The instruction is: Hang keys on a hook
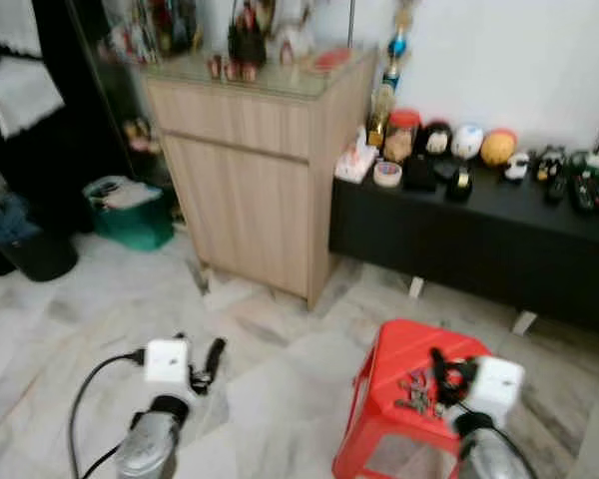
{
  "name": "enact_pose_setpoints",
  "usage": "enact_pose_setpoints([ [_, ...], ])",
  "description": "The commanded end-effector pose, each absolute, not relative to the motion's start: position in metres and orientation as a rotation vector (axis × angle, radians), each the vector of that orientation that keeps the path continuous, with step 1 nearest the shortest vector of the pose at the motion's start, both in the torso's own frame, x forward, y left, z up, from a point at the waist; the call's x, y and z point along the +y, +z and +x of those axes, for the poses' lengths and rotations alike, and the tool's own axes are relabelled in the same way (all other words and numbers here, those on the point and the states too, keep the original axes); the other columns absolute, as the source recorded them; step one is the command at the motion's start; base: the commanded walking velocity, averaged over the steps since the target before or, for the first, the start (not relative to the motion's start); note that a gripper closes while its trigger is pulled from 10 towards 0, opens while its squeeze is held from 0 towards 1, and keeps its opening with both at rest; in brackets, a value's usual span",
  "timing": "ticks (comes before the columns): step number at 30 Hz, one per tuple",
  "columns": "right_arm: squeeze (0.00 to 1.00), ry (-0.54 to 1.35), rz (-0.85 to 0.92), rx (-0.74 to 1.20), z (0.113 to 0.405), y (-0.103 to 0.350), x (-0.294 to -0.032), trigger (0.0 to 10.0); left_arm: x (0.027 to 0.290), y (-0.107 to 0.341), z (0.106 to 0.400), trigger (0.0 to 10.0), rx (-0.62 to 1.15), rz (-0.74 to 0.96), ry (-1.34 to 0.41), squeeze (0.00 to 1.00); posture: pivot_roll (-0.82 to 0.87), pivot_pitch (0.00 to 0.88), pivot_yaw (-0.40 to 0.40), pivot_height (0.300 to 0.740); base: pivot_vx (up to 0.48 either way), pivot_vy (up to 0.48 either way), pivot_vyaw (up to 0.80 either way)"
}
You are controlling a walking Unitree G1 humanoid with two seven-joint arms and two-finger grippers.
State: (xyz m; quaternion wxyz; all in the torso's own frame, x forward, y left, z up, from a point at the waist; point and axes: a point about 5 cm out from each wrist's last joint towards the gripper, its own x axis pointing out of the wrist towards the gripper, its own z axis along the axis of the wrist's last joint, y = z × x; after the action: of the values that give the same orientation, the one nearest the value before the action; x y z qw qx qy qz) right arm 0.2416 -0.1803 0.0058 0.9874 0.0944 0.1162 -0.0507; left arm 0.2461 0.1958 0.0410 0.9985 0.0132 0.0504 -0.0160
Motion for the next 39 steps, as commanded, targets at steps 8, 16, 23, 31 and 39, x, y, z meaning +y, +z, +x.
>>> enact_pose_setpoints([
  [8,0.0,-0.132,0.192,0.254,0.2377,0.0025,-0.1875,10.0,0.1892,0.0415,0.2468,10.0,0.1,0.013,-0.049,0.0,0.01,0.0,0.023,0.74,0.365,0.0,0.0],
  [16,0.0,-0.137,0.193,0.25,0.2394,0.0032,-0.1882,10.0,0.1864,0.0409,0.2465,10.0,0.106,0.003,-0.061,0.0,0.01,0.0,0.02,0.74,0.246,0.0,0.0],
  [23,0.0,-0.155,0.189,0.242,0.2415,0.0046,-0.1903,10.0,0.1854,0.0406,0.2459,10.0,0.107,-0.003,-0.063,0.0,0.01,0.0,0.017,0.74,0.0,0.0,0.0],
  [31,0.0,-0.184,0.16,0.229,0.2418,0.0079,-0.1954,10.0,0.1861,0.041,0.2454,10.0,0.106,0.0,-0.061,0.0,0.01,0.0,0.015,0.74,0.0,0.0,0.0],
  [39,0.0,-0.183,0.172,0.252,0.2417,0.0056,-0.1941,10.0,0.1858,0.0409,0.2447,10.0,0.106,0.006,-0.06,0.0,0.01,0.0,0.01,0.74,0.0,0.0,-0.36],
])
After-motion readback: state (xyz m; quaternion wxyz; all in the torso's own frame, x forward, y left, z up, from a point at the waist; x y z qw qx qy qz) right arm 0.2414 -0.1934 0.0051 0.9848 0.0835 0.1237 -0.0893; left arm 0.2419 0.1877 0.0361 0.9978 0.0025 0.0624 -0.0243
